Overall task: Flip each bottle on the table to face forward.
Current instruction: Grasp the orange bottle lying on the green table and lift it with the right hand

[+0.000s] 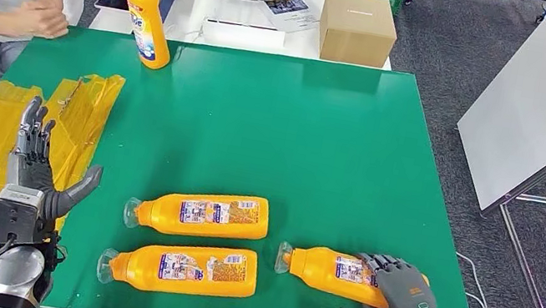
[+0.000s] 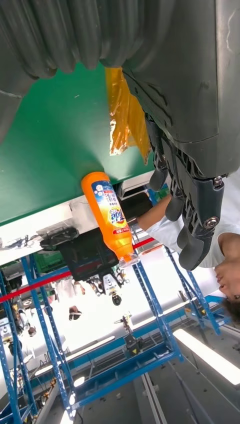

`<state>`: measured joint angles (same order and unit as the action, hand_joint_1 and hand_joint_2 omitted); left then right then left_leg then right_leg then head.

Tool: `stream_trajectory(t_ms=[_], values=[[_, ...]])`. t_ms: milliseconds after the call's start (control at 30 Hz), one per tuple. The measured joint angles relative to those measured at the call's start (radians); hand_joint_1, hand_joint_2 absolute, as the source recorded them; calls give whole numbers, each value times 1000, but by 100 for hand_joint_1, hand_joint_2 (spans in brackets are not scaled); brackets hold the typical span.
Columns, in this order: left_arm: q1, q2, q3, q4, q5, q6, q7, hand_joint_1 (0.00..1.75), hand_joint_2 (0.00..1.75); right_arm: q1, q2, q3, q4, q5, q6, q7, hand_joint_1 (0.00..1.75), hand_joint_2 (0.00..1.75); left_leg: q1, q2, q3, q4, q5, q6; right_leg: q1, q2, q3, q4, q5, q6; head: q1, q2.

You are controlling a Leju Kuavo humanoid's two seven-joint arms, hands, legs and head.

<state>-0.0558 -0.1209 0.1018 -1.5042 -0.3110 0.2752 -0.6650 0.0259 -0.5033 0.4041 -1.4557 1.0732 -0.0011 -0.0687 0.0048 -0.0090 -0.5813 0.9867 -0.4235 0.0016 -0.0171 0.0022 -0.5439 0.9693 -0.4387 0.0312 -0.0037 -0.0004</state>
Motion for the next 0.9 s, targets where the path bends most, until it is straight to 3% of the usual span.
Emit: stream_trajectory(t_ms=[133, 400, 567, 900], values=[[0, 0, -1, 3, 1, -13, 7, 0, 175, -1, 33, -1, 2, -2, -70, -3, 175, 175, 0, 0, 0, 0, 0, 0, 0, 0, 0, 0, 0, 0, 0, 0], [1, -4, -18, 3, -2, -19, 22, 0, 175, 3, 202, -87, -9, -50, -197, -3, 175, 175, 1, 0, -1, 0, 0, 0, 1, 0, -1, 0, 0, 0, 0, 0], [1, -4, -20, 3, -2, -19, 23, 0, 175, 4, 242, -113, -10, -55, -203, -5, 175, 175, 0, 0, -2, 0, 0, 0, 0, 0, -1, 0, 0, 0, 0, 0], [5, -4, -24, 3, -9, -4, 36, 0, 175, 19, 325, -181, -58, -98, -305, -29, 175, 175, 0, 0, -2, 0, 0, 0, 0, 0, -1, 0, 0, 0, 0, 0]])
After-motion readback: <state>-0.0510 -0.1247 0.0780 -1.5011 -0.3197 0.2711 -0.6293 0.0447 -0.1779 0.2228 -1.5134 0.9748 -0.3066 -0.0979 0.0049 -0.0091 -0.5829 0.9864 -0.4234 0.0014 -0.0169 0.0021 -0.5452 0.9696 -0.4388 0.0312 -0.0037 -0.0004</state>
